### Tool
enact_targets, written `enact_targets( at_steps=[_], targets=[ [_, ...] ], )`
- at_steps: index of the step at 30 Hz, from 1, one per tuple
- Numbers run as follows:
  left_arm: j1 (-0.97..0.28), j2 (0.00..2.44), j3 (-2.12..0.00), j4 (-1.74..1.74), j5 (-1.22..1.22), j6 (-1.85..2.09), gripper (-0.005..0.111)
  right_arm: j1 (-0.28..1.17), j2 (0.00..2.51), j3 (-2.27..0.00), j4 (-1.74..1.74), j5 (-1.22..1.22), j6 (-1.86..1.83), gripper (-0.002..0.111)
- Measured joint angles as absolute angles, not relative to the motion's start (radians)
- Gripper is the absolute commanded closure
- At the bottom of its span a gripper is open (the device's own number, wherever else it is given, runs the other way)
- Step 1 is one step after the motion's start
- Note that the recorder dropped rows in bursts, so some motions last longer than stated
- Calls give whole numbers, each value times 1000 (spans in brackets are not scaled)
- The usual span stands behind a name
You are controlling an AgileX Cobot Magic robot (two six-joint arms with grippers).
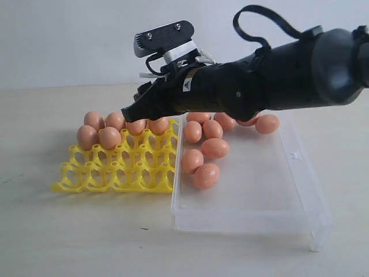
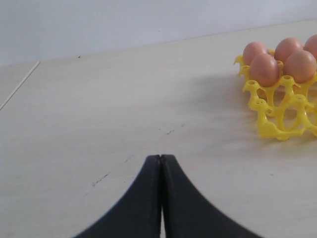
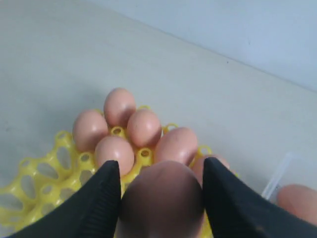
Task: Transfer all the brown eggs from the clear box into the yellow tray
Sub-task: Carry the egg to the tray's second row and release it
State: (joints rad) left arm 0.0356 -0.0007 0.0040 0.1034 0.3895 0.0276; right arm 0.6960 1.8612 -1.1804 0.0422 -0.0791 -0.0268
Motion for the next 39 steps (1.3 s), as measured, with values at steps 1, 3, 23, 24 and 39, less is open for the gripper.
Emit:
enact_targets(
  at_steps=[1,3,23,24,39],
  targets=[
    [36,-1,4,103,389,28,107,698,1880,-1180,42,-118,-27,108],
    [36,-1,4,103,389,28,107,701,1917,-1191,42,-160,-11,108],
    [36,-1,4,103,389,28,107,744,2222,-1515,30,-105,26,108],
    [36,-1,4,103,389,28,107,744,2225,-1518,30,-102,26,108],
    [36,-1,4,103,389,28,107,703,2255,-1524,30,-68,26,108]
  ],
)
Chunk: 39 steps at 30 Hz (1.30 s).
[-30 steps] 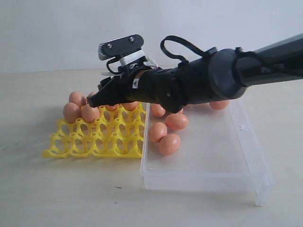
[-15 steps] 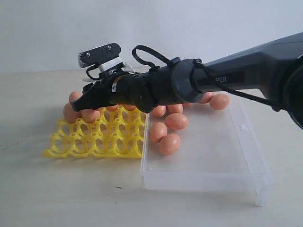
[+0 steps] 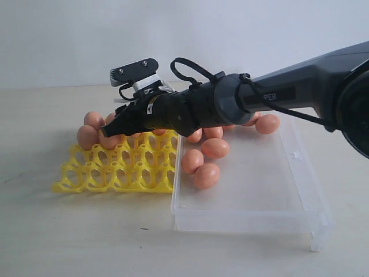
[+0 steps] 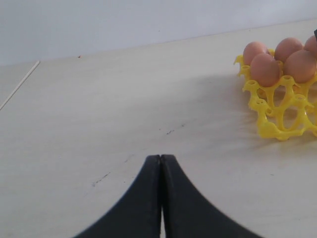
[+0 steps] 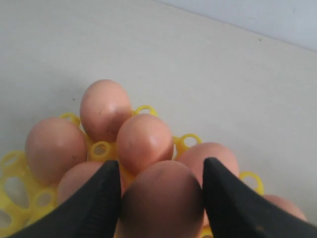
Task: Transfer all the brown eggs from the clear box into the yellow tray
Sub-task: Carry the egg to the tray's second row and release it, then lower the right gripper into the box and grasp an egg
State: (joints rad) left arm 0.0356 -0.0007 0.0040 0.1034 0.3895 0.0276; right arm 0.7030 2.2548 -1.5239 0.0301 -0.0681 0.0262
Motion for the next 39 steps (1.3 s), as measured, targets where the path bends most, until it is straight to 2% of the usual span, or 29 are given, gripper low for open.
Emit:
enact_targets(
  at_steps=[3,5,8,14,16,18,24,26,29,33,39],
  targets=[
    [36,-1,4,103,389,28,107,703,2255,-1524,28,-68,26,107],
    [36,-1,4,103,389,28,107,703,2255,-1524,28,-68,26,102],
    [36,-1,4,103,389,28,107,703,2255,-1524,28,-72,26,89],
    [36,-1,4,103,389,28,107,703,2255,-1524,28,-72,26,55],
    [36,-1,4,103,389,28,107,703,2255,-1524,28,-72,26,48],
    [36,-1,4,103,389,28,107,703,2255,-1524,28,-72,26,47],
    [36,-1,4,103,389,28,107,703,2253,-1524,28,-54,26,47],
    [36,-1,4,103,389,28,107,703,2245,-1524,28,-33,26,51],
    [36,-1,4,103,389,28,107,703,2207,-1524,28,41,26,70],
    [36,-1,4,103,389,28,107,705,2096,-1524,28,226,-36,108],
    [36,-1,4,103,389,28,107,708,1891,-1513,0,536,-115,108]
  ],
)
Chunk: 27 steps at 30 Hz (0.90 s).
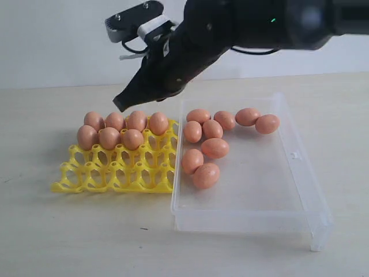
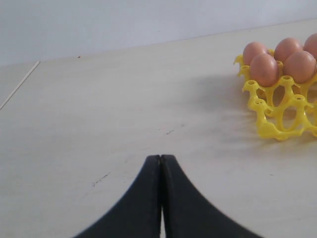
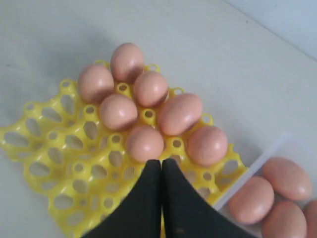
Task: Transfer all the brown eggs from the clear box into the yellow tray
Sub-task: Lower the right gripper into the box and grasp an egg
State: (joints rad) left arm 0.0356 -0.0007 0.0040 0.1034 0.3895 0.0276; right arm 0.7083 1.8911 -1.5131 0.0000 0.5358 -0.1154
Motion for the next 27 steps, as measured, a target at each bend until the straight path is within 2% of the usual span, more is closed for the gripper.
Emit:
enact_targets(
  at_steps=[6,13,19,21,27],
  targets=[
    [36,-1,4,103,389,28,107,618,1761,-1401,26,628,-121,106],
    [36,-1,4,103,389,28,107,449,1842,-1392,84,665,-180,86],
    [36,-1,4,103,389,28,107,419,1993,-1485,88,797,-330,62],
    [36,-1,4,103,389,28,107,419,2040,-1525,81,832,-349,58],
    [36,-1,4,103,389,28,107,424,2112,-1643,51,863,-364,58]
  ],
)
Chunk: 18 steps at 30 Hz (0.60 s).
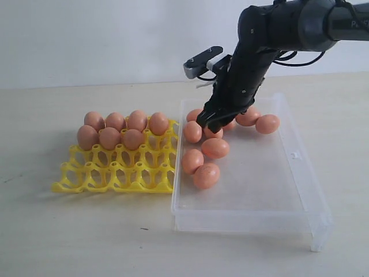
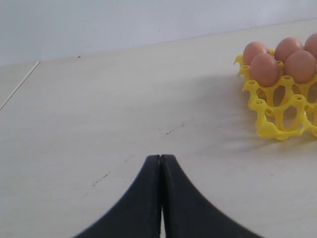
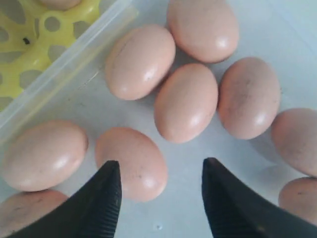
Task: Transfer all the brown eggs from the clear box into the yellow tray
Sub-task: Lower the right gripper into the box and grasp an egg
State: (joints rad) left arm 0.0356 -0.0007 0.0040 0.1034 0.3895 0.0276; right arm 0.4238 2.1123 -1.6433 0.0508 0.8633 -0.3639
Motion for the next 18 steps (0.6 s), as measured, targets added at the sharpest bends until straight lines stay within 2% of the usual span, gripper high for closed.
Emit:
enact_targets(
  at_steps=[4,18],
  targets=[
    [36,-1,4,103,389,28,107,441,2112,-1643,-52,794,-368,47],
    [36,-1,4,103,389,28,107,507,2179,-1643,-65,765,-486,48]
  ],
)
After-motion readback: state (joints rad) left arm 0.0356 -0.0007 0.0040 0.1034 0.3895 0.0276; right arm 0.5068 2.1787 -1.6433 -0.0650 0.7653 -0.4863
